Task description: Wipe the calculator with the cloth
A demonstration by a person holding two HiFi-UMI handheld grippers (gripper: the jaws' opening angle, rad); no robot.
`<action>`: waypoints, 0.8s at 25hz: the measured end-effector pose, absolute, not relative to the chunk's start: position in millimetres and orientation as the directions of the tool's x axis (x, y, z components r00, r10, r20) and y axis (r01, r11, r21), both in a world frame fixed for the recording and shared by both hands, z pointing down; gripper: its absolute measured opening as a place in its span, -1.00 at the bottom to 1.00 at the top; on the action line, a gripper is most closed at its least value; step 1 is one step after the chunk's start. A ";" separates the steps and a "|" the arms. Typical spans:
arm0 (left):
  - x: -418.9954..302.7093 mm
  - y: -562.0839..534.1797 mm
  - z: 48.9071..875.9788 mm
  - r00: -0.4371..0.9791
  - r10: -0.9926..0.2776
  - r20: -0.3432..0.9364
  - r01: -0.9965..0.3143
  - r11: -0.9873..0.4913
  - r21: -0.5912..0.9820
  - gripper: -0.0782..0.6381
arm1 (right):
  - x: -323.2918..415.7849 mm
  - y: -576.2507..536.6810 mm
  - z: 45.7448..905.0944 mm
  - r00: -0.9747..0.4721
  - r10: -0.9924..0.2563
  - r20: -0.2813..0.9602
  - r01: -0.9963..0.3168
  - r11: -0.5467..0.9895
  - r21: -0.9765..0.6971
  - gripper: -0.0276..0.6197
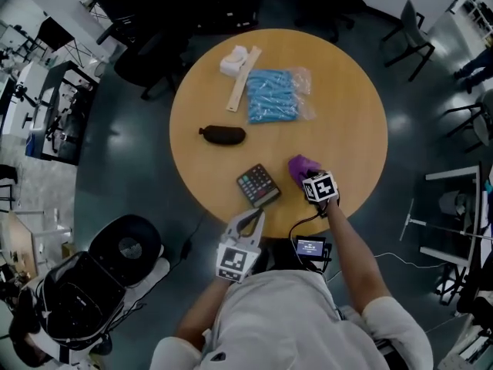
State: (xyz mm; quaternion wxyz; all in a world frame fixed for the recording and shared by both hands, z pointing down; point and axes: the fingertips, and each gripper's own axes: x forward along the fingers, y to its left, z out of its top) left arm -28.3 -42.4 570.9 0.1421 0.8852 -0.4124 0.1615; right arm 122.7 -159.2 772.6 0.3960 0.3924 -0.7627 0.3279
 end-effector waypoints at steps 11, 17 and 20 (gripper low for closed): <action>-36.5 -38.2 573.6 0.613 -0.667 0.423 -0.776 -0.608 0.166 -0.76 | 107.2 -143.2 803.3 -0.354 -0.261 0.898 -0.847 0.496 -0.190 -0.73; -45.9 -39.3 568.3 0.610 -0.674 0.416 -0.780 -0.603 0.168 -0.76 | 106.8 -147.5 798.7 -0.321 -0.292 0.901 -0.864 0.480 -0.152 -0.69; -45.6 -35.6 565.7 0.618 -0.671 0.409 -0.775 -0.606 0.179 -0.76 | 109.4 -141.0 791.0 -0.309 -0.302 0.902 -0.874 0.464 -0.144 -0.59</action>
